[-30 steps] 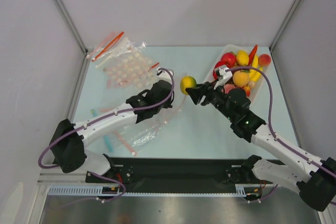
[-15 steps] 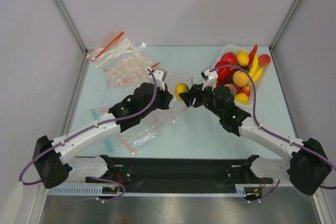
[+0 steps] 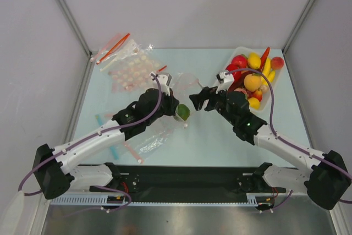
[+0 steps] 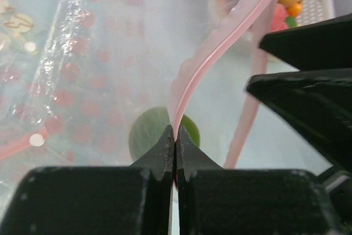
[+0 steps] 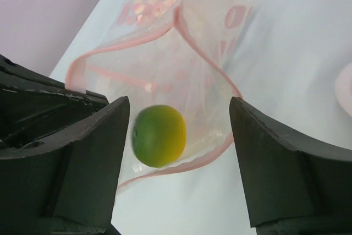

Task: Place the food in the zip-top bag and seal the zipper
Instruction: Place the fake fruit in the zipper food storage bag, then adjust the zipper food storage bag at the center of the board.

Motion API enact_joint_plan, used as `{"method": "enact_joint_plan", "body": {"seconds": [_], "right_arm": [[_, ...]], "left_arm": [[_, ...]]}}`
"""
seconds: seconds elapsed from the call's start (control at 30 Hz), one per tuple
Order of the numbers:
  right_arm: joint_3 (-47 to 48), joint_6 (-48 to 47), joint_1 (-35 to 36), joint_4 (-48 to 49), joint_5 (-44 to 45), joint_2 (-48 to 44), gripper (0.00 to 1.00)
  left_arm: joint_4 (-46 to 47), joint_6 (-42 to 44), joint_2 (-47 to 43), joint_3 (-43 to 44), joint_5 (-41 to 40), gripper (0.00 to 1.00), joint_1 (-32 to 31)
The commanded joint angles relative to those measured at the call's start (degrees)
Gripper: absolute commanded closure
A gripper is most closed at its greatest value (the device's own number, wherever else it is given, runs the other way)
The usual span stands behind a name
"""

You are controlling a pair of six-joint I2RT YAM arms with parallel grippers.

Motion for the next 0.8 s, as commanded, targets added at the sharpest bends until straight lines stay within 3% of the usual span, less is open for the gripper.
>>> {"method": "enact_joint_plan", "body": {"seconds": [0.0,0.03,0.17,0.53,0.67,0.77], "right_arm": [[2.45,1.13,0.12,-1.11,7.04,-1.43,0.24],[2.97,1.65,0.12,-3.64,8.37,-1.17,0.30],[7.98,3.77,0.12,-10.96,11.73,4.35,0.41],[11.85,5.79,0.12,-13.50,5.31,10.43,0.53],[12.55,7.98,0.21,-13.95,1.71,10.69,0.47],[14.48,8.25,1.43,-14.83,-0.76,12.36,0.50]], "left_arm": [[-2.24,-2.42,0.83,2.56,-5.16,1.00,0.52],[-2.59,-2.59,0.56,2.56,-7.08,1.00,0.52],[-4.00,-3.29,-0.66,2.12,-13.58,1.00,0.52],[-4.87,-4.52,-2.87,0.72,-19.13,1.00,0.52],[-8.03,-8.74,-3.66,0.89,-26.07,1.00,0.52],[-8.40,-10.06,-4.18,0.80,-28.10,1.00,0.52]]}}
